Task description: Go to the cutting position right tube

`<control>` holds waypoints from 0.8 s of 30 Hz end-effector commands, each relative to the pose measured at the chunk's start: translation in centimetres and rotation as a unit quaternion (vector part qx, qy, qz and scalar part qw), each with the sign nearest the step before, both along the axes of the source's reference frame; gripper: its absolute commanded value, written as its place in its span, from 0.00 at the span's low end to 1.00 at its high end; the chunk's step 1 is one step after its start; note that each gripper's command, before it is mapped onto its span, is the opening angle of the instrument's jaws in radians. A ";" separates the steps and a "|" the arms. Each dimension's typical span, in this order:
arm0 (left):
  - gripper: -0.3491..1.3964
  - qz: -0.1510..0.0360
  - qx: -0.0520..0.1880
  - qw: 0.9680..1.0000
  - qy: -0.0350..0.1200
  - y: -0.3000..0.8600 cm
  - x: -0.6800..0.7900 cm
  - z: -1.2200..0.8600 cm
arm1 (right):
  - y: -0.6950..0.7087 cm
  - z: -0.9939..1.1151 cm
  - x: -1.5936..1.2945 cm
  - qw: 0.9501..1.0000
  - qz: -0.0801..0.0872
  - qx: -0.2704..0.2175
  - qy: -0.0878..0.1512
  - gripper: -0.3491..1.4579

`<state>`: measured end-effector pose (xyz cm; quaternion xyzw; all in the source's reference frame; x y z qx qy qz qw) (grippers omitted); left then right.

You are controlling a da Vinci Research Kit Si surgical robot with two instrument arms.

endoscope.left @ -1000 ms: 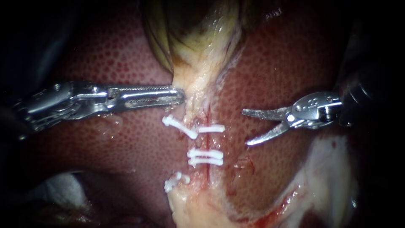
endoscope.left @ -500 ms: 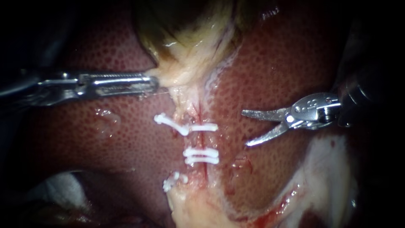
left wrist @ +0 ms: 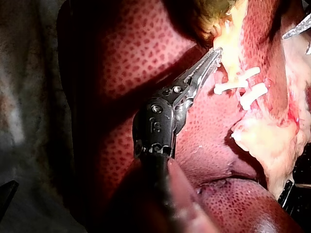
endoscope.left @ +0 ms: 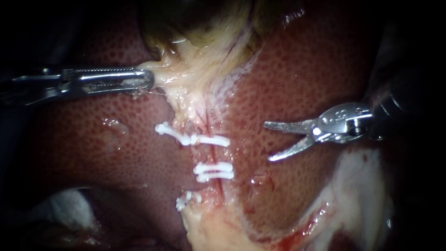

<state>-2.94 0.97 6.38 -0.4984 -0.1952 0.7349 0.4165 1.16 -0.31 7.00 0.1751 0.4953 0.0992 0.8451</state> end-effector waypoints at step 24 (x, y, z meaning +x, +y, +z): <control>0.00 -0.003 0.000 1.000 0.002 -0.04 -0.03 -0.07 | -0.52 1.15 0.78 0.996 -0.020 0.091 -0.002 0.99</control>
